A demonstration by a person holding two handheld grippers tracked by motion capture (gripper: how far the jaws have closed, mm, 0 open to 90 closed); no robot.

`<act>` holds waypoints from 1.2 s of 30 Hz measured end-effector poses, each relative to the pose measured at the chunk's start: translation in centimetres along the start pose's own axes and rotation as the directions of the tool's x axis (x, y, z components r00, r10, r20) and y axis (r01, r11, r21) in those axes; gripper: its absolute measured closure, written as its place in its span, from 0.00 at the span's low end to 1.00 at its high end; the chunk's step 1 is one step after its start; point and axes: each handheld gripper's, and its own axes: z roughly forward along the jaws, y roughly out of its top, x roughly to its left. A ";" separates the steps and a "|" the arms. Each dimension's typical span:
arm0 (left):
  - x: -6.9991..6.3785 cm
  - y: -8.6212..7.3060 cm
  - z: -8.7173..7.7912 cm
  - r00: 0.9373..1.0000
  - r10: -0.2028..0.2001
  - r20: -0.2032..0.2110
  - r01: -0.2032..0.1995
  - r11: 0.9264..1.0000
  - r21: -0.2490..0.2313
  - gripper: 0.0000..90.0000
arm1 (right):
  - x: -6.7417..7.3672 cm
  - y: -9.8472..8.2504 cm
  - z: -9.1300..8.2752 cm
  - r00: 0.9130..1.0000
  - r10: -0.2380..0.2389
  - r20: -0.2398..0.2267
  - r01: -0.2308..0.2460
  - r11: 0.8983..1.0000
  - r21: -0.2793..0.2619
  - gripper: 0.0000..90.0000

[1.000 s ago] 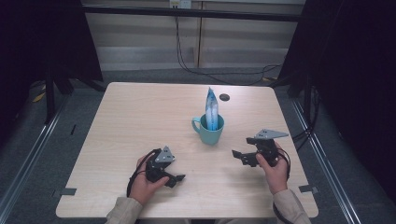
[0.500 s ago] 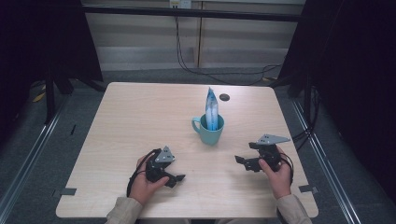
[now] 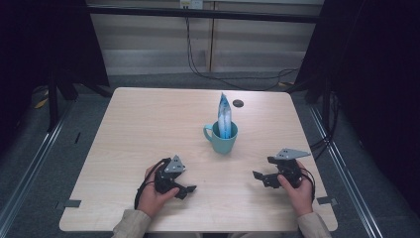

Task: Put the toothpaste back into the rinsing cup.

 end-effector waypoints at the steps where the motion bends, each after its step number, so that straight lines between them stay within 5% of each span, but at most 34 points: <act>1: 0.0 0.0 0.0 1.000 0.000 0.000 0.000 1.000 0.001 0.17 | 0.0 -0.1 0.0 1.000 0.000 0.000 0.000 1.000 0.003 0.16; 21: 0.0 0.0 0.0 1.000 0.007 0.001 -0.007 1.000 0.006 0.17 | 0.0 -2.0 -0.2 1.000 0.016 0.011 -0.017 1.000 0.018 0.16; 36: 0.0 0.0 0.0 1.000 0.002 0.000 -0.002 1.000 0.001 0.17 | 0.3 -2.8 0.5 0.998 -0.039 0.042 0.036 0.996 0.080 0.15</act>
